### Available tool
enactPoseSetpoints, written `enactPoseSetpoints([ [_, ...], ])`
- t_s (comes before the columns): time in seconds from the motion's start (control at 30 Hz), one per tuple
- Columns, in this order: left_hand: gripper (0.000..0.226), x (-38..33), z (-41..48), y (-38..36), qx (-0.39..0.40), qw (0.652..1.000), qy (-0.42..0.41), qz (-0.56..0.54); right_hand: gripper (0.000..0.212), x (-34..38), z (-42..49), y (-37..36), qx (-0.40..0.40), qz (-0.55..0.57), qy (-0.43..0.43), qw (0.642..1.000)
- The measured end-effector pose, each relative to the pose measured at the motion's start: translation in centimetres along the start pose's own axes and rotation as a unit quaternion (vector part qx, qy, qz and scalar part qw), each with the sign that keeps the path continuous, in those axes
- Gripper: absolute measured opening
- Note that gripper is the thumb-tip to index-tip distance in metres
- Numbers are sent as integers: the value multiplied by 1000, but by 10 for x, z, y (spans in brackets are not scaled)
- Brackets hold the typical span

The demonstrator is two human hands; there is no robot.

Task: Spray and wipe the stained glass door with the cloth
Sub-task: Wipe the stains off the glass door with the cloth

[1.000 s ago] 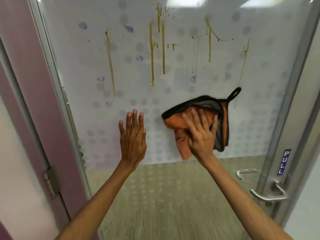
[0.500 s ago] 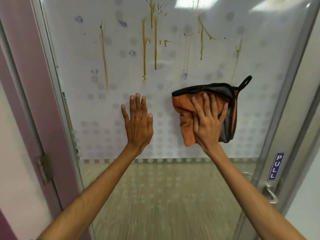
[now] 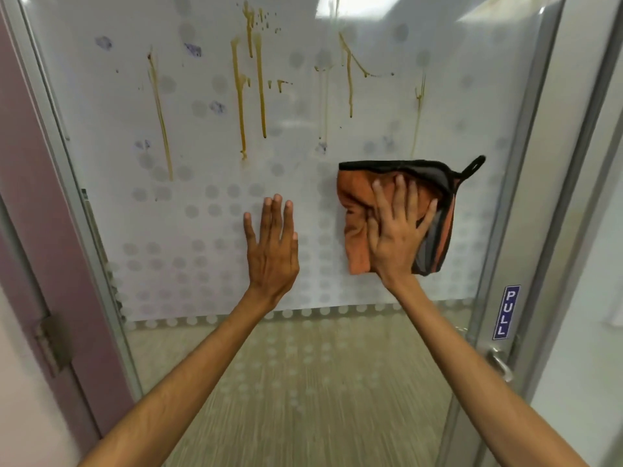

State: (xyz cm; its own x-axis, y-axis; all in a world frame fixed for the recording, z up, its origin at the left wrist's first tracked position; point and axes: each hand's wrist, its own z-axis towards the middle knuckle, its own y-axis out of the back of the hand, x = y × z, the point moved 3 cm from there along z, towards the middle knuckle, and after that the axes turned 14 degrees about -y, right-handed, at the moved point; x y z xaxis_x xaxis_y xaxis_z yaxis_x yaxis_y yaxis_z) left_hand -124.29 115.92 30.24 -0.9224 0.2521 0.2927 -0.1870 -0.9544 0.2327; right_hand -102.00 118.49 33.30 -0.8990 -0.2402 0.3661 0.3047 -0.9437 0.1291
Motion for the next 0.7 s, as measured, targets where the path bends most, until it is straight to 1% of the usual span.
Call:
enactPoseSetpoints([
  [0.03, 58, -5, 2, -2, -3, 1000, -1, 0, 53, 6, -6, -2, 6, 7, 12, 1000],
  [0.1, 58, -8, 2, -2, -7, 1000, 11, -3, 55, -1, -32, -4, 49, 14, 82, 995],
  [0.17, 58, -6, 1, -3, -3, 1000, 10, -1, 56, -29, -57, 4, 85, 7, 160, 983],
  [0.2, 58, -5, 0, -3, -2, 1000, 6, 0, 56, -46, -59, 8, 92, 8, 166, 982],
  [0.23, 58, -4, -1, -3, -3, 1000, 3, 2, 56, -59, -53, 13, 91, 20, 135, 987],
  [0.3, 58, -5, 1, -3, -6, 1000, 9, 4, 56, -70, -21, 16, 55, 58, -4, 997],
  [0.33, 58, -5, 2, -3, -5, 1000, 14, 1, 55, -67, -1, 16, 27, 73, -69, 995],
  [0.37, 58, -6, 1, -3, -3, 1000, 17, 0, 53, -59, 17, 16, -6, 79, -107, 991],
  [0.4, 58, -7, 1, -4, -2, 1000, 18, 2, 51, -47, 28, 16, -34, 75, -122, 989],
  [0.47, 59, -6, 0, -5, 2, 1000, 20, 4, 52, -28, 31, 16, -52, 73, -115, 989],
  [0.5, 59, -5, 0, -5, 4, 1000, 21, 4, 55, -23, 21, 15, -37, 79, -91, 992],
  [0.6, 58, -5, 2, -5, 9, 1000, 19, -2, 58, -32, -18, 15, 31, 64, 64, 995],
  [0.63, 58, -5, 1, -4, 13, 1000, 17, -10, 55, -40, -20, 16, 41, 60, 88, 993],
  [0.67, 58, -5, 0, -3, 15, 1000, 14, -12, 53, -45, -13, 16, 33, 70, 75, 994],
  [0.7, 58, -6, 0, -1, 18, 1000, 12, -11, 51, -44, 0, 16, 12, 81, 30, 996],
])
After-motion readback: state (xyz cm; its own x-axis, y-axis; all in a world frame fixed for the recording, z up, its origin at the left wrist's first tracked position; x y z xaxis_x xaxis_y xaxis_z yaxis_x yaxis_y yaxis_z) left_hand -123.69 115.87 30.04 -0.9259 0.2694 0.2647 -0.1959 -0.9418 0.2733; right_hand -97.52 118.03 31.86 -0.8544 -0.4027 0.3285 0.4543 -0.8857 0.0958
